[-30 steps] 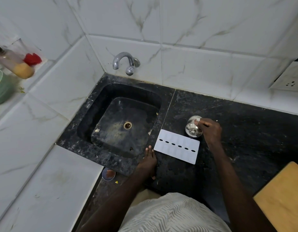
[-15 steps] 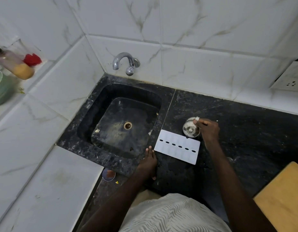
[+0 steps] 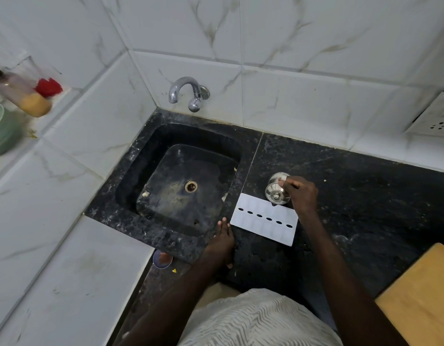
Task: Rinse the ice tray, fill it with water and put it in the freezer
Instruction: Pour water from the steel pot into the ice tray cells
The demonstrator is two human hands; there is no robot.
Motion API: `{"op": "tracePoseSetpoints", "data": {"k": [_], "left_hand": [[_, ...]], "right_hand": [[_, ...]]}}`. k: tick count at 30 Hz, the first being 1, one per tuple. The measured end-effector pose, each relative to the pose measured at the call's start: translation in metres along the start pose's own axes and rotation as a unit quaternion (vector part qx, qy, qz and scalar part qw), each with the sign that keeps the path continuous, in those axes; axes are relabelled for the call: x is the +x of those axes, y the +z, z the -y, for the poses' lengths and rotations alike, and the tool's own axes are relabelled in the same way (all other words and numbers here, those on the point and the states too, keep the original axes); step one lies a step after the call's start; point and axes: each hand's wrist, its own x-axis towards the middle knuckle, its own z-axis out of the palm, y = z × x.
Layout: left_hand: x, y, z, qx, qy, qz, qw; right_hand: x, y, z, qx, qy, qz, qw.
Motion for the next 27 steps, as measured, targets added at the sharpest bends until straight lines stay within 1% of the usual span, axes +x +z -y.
{"op": "tracePoseSetpoints", "data": {"k": [15,20,24,27], "left_hand": [[0.001,0.006,0.002,-0.007,0.009,-0.009,1.000],[0.001,0.005,0.002,0.001,0.013,-0.015,1.000],[0.001,0.005,0.002,-0.001,0.010,-0.010,1.000],[0.000,0.003,0.002,-0.002,0.010,-0.007,1.000]], "right_hand": [[0.001,-0.001,-0.001,-0.012,-0.006,0.004,1.000],[0.003,0.001,0.006,0.018,0.031,-0.018,0.999],[0.007,0.003,0.010,0.062,0.073,-0.033,0.995],[0.011,0.007,0.013,0.069,0.089,-0.038,0.993]]}}
